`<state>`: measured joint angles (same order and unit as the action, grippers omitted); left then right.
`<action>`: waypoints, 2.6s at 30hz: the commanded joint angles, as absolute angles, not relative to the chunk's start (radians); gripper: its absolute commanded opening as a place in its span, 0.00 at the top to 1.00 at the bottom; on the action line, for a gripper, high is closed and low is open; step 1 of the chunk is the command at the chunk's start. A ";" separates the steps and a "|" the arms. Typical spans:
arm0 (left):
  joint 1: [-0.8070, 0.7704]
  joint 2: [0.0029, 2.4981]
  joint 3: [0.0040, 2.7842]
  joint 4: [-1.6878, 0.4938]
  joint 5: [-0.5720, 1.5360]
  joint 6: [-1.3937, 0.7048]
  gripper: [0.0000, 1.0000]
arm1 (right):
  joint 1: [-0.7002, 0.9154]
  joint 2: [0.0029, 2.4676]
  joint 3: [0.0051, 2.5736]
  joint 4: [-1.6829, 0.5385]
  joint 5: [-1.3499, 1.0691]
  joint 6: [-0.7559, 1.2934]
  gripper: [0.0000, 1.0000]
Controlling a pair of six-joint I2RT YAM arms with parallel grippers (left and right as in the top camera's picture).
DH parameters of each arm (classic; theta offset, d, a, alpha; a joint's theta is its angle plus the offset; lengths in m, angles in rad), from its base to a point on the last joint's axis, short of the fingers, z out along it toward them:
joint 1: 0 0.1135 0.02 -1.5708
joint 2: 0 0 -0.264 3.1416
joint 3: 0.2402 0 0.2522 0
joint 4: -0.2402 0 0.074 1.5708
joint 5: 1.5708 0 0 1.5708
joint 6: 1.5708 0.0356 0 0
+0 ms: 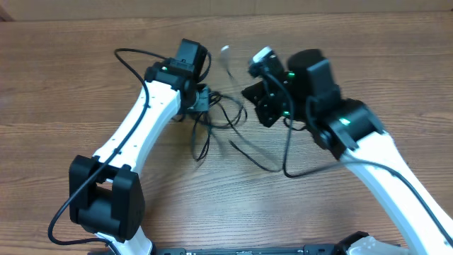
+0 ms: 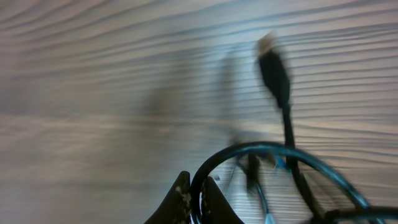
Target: Untangle cables
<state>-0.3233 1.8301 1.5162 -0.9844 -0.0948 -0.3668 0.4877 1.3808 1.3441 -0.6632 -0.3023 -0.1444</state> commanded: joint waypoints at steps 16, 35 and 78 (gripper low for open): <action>-0.104 1.419 1.545 -1.089 -0.001 -0.281 0.96 | 0.205 1.417 1.341 -0.710 -0.379 -0.100 0.67; -0.112 1.314 1.555 -0.874 0.553 -0.419 0.96 | 0.321 1.473 1.342 -0.359 -0.877 0.001 0.14; 0.376 1.248 1.555 -1.169 0.517 -0.239 0.96 | 0.102 1.454 1.342 -0.581 -0.588 -0.109 0.96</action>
<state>0.3080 1.2991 1.5345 -1.1584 0.4942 -0.3119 0.1558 1.4876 1.3392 -0.5789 -0.6052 -0.1059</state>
